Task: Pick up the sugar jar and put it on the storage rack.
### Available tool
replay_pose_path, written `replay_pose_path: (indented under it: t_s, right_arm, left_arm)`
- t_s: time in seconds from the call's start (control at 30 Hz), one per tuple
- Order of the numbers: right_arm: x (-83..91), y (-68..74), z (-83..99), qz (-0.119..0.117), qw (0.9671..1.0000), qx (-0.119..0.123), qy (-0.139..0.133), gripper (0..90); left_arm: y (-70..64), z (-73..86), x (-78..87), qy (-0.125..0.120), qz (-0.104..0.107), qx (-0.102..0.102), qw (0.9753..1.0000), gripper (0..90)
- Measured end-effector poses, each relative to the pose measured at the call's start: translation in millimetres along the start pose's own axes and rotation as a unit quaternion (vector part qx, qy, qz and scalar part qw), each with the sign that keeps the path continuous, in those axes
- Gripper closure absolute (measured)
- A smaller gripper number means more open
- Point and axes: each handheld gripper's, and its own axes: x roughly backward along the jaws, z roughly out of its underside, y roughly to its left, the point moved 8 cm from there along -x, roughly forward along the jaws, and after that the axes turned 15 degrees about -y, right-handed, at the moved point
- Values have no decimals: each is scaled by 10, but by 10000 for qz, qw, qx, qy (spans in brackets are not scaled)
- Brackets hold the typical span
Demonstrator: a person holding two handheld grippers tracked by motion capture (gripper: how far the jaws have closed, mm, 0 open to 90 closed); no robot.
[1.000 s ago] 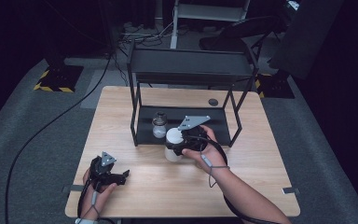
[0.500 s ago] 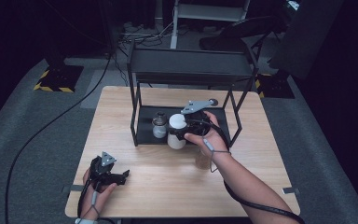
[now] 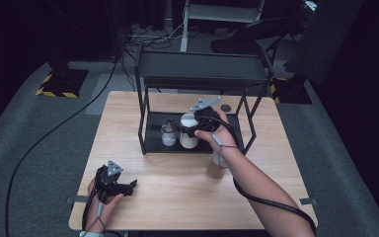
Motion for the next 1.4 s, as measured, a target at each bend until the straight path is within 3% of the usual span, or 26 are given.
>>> replay_pose_path:
  t_s: [0.5, 0.97, 1.4]
  right_arm:
    - [-252, -260, 159, 160, 9987, -355, 316, 335]
    - [-331, -336, 200, 277, 9968, -497, 568, 335]
    - [-302, -325, 236, 273, 9976, -334, 537, 301]
  left_arm:
    - [2, -2, 1, 12, 4, -16, 10000, 41]
    - [2, -2, 1, 10, 4, -14, 10000, 41]
    - [1, -1, 1, 7, 2, -8, 10000, 41]
